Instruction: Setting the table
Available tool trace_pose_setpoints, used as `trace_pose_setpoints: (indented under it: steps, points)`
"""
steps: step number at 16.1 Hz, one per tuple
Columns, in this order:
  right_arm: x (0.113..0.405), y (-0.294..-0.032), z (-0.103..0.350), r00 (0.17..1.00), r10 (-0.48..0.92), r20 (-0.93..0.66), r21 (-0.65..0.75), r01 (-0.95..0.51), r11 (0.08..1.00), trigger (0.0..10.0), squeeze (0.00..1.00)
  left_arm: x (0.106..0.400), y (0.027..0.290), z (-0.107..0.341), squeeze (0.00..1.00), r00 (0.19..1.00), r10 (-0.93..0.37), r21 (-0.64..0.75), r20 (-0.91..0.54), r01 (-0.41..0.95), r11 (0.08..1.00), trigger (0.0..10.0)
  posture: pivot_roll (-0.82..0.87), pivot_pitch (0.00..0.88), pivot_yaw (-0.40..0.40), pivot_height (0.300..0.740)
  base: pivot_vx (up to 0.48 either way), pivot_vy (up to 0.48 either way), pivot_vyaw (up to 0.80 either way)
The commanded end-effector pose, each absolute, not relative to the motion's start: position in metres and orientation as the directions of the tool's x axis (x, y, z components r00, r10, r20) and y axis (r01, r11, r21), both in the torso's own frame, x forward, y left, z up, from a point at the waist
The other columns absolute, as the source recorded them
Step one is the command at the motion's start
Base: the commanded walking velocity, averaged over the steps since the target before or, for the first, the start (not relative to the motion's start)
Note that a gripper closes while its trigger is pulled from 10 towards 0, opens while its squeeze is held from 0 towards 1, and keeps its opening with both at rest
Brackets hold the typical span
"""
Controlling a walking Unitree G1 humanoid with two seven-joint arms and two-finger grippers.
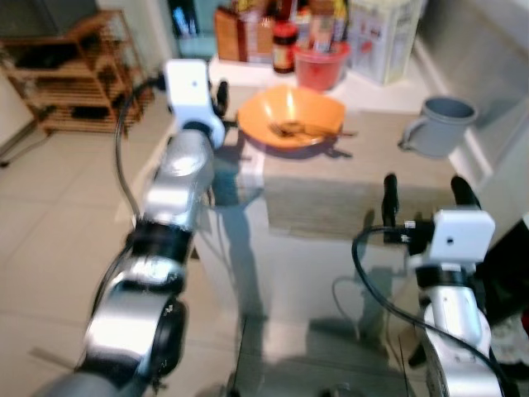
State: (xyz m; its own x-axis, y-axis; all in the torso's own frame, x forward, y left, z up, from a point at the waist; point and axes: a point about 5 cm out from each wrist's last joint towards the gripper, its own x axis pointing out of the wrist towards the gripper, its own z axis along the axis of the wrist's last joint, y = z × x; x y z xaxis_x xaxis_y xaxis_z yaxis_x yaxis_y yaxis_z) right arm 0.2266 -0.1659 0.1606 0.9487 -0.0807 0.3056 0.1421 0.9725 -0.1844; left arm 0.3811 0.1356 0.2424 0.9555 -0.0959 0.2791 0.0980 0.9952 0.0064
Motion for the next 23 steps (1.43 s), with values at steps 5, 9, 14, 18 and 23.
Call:
trace_pose_setpoints:
  steps: [5, 9, 14, 18, 23]
  points:
    - [0.236, -0.166, 0.157, 0.956, -0.076, 0.284, -0.144, 0.121, 0.982, 10.0, 0.0, 0.317, 0.128, 0.206, 0.0, 0.915, -0.308, 0.158, 0.26, 0.275, 0.948, 10.0, 0.0, 0.0, 0.042, 0.718, 0.0, 0.0, 0.0]
    - [0.241, -0.163, 0.158, 0.956, -0.058, 0.289, -0.136, 0.101, 0.986, 10.0, 0.0, 0.311, 0.122, 0.2, 0.0, 0.93, -0.3, 0.126, 0.213, 0.278, 0.952, 10.0, 0.0, 0.0, 0.038, 0.718, 0.0, -0.36, 0.0]
    - [0.241, -0.163, 0.158, 0.957, -0.045, 0.287, -0.144, 0.09, 0.986, 10.0, 0.0, 0.318, 0.121, 0.196, 0.0, 0.948, -0.266, 0.112, 0.172, 0.25, 0.962, 10.0, -0.01, 0.0, 0.034, 0.718, 0.0, -0.474, 0.0]
    - [0.241, -0.164, 0.156, 0.96, -0.043, 0.277, -0.152, 0.088, 0.985, 10.0, 0.0, 0.324, 0.127, 0.196, 0.0, 0.968, -0.196, 0.115, 0.159, 0.179, 0.977, 10.0, -0.02, 0.0, 0.035, 0.718, 0.0, 0.0, 0.0]
    - [0.244, -0.155, 0.155, 0.966, 0.036, 0.257, -0.15, 0.003, 0.989, 10.0, 0.0, 0.324, 0.12, 0.204, 0.0, 0.96, -0.203, 0.066, 0.195, 0.193, 0.979, 10.0, -0.02, 0.0, 0.034, 0.718, 0.159, 0.1, 0.0]
